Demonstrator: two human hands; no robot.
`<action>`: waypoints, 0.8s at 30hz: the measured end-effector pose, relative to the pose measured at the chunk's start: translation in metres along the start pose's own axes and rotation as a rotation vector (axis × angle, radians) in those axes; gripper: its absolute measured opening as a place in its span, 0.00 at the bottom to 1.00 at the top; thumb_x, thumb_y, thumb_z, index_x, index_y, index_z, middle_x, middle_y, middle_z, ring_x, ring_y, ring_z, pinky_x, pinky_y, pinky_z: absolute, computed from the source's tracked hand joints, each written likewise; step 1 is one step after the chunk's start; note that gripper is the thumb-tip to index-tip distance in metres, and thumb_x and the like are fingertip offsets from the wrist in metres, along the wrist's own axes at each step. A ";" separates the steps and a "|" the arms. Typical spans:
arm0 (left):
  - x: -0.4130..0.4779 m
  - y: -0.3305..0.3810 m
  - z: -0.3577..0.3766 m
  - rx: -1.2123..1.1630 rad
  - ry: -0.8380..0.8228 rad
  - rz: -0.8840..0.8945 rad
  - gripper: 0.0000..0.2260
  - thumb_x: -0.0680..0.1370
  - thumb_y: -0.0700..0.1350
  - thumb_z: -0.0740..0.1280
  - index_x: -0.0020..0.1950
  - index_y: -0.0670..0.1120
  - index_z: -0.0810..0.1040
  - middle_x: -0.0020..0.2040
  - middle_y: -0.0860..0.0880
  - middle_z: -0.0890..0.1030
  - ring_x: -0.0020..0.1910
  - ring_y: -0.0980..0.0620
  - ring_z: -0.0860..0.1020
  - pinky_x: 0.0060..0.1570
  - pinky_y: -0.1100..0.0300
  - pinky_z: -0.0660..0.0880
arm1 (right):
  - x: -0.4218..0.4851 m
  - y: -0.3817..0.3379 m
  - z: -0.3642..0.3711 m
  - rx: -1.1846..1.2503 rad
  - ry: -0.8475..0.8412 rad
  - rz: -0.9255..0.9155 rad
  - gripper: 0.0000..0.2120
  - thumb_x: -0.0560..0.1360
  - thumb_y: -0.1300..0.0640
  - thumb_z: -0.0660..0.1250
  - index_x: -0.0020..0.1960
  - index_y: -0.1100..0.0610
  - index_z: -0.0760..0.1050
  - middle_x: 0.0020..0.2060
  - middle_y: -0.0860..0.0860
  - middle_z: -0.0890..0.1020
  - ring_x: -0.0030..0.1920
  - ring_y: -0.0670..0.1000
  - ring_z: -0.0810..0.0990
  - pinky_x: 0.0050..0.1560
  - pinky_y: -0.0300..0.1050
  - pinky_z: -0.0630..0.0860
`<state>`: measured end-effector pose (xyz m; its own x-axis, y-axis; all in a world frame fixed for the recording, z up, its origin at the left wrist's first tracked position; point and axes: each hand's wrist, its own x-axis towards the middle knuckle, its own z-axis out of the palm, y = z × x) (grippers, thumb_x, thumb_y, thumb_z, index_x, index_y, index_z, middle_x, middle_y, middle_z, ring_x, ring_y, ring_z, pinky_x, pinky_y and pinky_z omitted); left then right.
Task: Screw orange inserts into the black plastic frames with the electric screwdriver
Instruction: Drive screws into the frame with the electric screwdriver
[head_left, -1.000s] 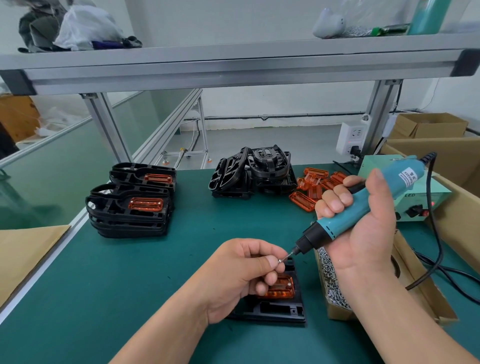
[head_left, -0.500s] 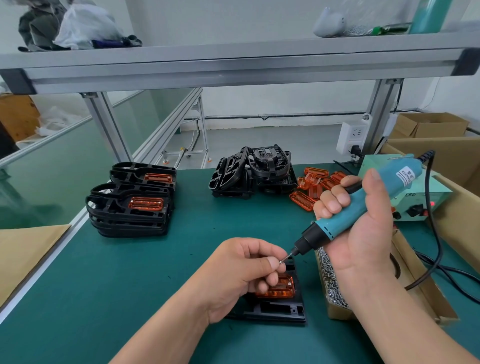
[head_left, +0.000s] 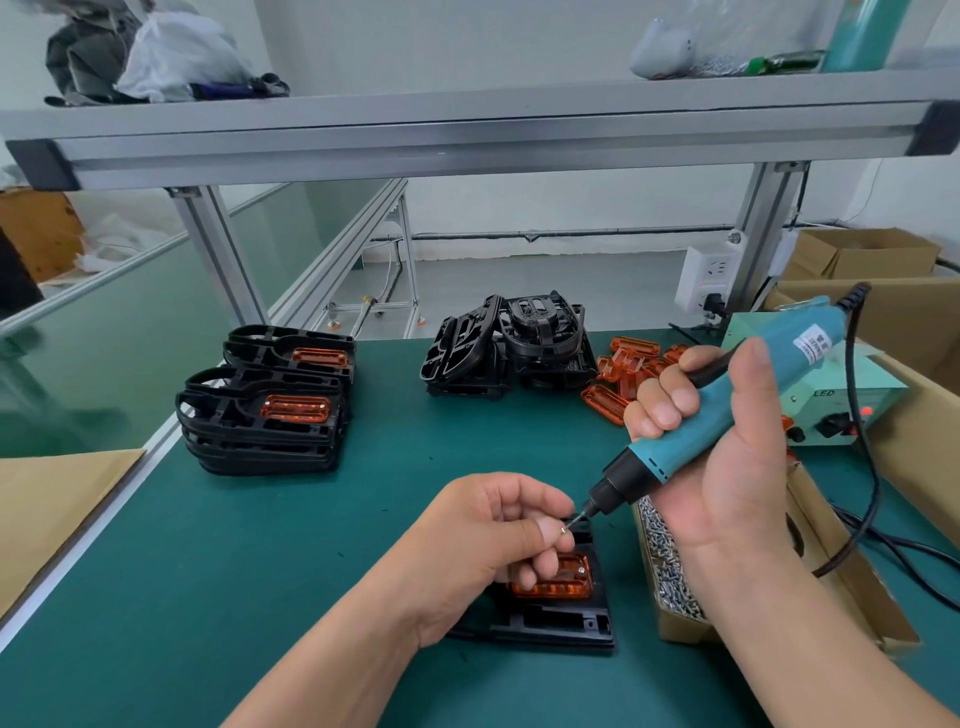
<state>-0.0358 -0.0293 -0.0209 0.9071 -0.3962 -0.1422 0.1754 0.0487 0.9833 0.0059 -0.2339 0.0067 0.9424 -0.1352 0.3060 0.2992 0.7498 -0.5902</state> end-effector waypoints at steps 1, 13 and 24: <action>0.000 0.000 0.000 0.002 0.000 0.003 0.07 0.79 0.36 0.71 0.56 0.42 0.84 0.47 0.42 0.86 0.37 0.51 0.79 0.36 0.62 0.76 | 0.000 0.000 0.001 -0.011 -0.013 -0.003 0.17 0.82 0.39 0.66 0.47 0.53 0.77 0.33 0.47 0.72 0.32 0.46 0.70 0.35 0.40 0.71; 0.004 -0.002 -0.003 0.105 0.139 0.088 0.07 0.81 0.35 0.70 0.57 0.43 0.83 0.46 0.43 0.87 0.38 0.52 0.81 0.38 0.63 0.77 | -0.001 0.009 -0.001 0.006 0.132 -0.007 0.22 0.73 0.34 0.76 0.47 0.53 0.77 0.35 0.48 0.73 0.35 0.48 0.73 0.39 0.41 0.76; 0.008 0.004 -0.024 0.244 0.240 0.093 0.12 0.84 0.41 0.65 0.51 0.53 0.86 0.43 0.47 0.87 0.34 0.52 0.76 0.35 0.64 0.74 | -0.002 0.014 -0.003 0.006 0.144 0.021 0.22 0.74 0.34 0.75 0.47 0.53 0.78 0.36 0.48 0.73 0.35 0.48 0.73 0.39 0.41 0.77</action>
<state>-0.0182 -0.0100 -0.0205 0.9841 -0.1717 -0.0454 0.0180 -0.1578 0.9873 0.0087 -0.2250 -0.0048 0.9603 -0.2103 0.1832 0.2785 0.7574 -0.5906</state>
